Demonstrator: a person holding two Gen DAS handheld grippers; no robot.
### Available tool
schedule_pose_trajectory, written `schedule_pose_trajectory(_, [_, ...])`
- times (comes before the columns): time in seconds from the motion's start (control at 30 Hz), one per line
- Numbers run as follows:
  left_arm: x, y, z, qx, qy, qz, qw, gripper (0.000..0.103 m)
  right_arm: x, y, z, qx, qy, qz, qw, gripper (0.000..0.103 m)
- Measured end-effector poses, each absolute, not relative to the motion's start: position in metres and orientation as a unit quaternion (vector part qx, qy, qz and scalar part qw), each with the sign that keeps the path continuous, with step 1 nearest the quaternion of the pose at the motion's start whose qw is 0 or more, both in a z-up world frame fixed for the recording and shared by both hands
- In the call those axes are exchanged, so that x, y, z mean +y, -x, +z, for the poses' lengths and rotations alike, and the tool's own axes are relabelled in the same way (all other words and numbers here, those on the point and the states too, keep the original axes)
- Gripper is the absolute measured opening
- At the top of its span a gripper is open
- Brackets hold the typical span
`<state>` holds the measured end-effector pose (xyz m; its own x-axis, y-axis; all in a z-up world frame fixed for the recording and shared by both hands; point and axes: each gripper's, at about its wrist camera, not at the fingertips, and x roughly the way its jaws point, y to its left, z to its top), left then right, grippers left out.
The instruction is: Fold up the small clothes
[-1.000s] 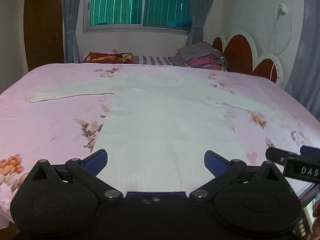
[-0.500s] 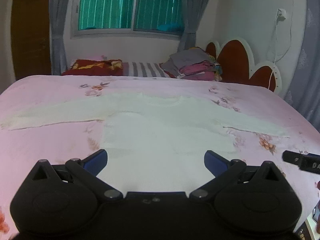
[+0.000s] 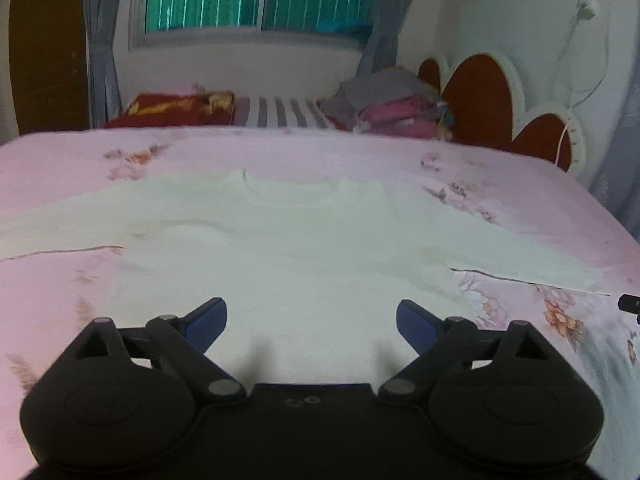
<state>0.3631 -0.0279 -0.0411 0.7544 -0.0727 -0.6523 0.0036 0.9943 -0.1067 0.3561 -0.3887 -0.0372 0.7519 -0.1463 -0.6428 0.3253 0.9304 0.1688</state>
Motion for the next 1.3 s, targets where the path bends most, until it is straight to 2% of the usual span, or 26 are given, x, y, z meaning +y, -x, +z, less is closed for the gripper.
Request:
schedule_pose_trajectory(0.13, [-0.052, -0.393, -0.048, 0.362, 0.033, -0.004, 0.932, 0.098, -0.456, -0.400, -0.065, 0.327, -0.191, -0.162, 0.911, 0.056])
schedule_pose_trajectory(0.2, [-0.061, -0.407, -0.052, 0.371, 0.029, 0.004, 0.928, 0.098, -0.484, -0.418, -0.077, 0.329, -0.217, -0.173, 0.902, 0.038])
schedule_pose_trajectory(0.23, [-0.064, -0.412, -0.054, 0.375, 0.029, 0.007, 0.927, 0.098, -0.501, -0.428, -0.086, 0.332, -0.234, -0.181, 0.895, 0.037])
schedule_pose_trajectory(0.43, [-0.084, -0.435, -0.060, 0.390, 0.017, 0.016, 0.921, 0.098, -0.552, -0.448, -0.119, 0.339, -0.308, -0.192, 0.868, 0.037])
schedule_pose_trajectory(0.63, [-0.089, -0.445, -0.064, 0.403, 0.013, 0.017, 0.915, 0.098, -0.562, -0.453, -0.120, 0.324, -0.316, -0.179, 0.874, 0.037])
schedule_pose_trajectory(0.67, [-0.088, -0.445, -0.063, 0.402, 0.013, 0.016, 0.915, 0.099, -0.563, -0.454, -0.121, 0.321, -0.318, -0.178, 0.874, 0.028])
schedule_pose_trajectory(0.7, [-0.086, -0.445, -0.061, 0.400, 0.011, 0.015, 0.916, 0.099, -0.564, -0.453, -0.120, 0.320, -0.323, -0.175, 0.873, 0.008])
schedule_pose_trajectory(0.73, [-0.084, -0.446, -0.059, 0.398, 0.007, 0.016, 0.917, 0.099, -0.565, -0.453, -0.120, 0.323, -0.325, -0.162, 0.874, 0.002])
schedule_pose_trajectory(0.8, [-0.074, -0.448, -0.057, 0.398, 0.003, 0.019, 0.917, 0.102, -0.565, -0.457, -0.122, 0.328, -0.291, -0.185, 0.880, 0.001])
schedule_pose_trajectory(0.87, [-0.060, -0.452, -0.059, 0.414, -0.001, 0.010, 0.910, 0.103, -0.571, -0.458, -0.123, 0.330, -0.308, -0.196, 0.870, 0.002])
schedule_pose_trajectory(0.97, [-0.035, -0.451, -0.064, 0.422, -0.008, 0.017, 0.906, 0.102, -0.542, -0.470, -0.104, 0.329, -0.247, -0.178, 0.894, 0.002])
schedule_pose_trajectory(1.3, [0.073, -0.444, -0.070, 0.414, 0.049, 0.010, 0.909, 0.102, -0.359, -0.500, -0.062, 0.326, -0.167, -0.030, 0.930, 0.002])
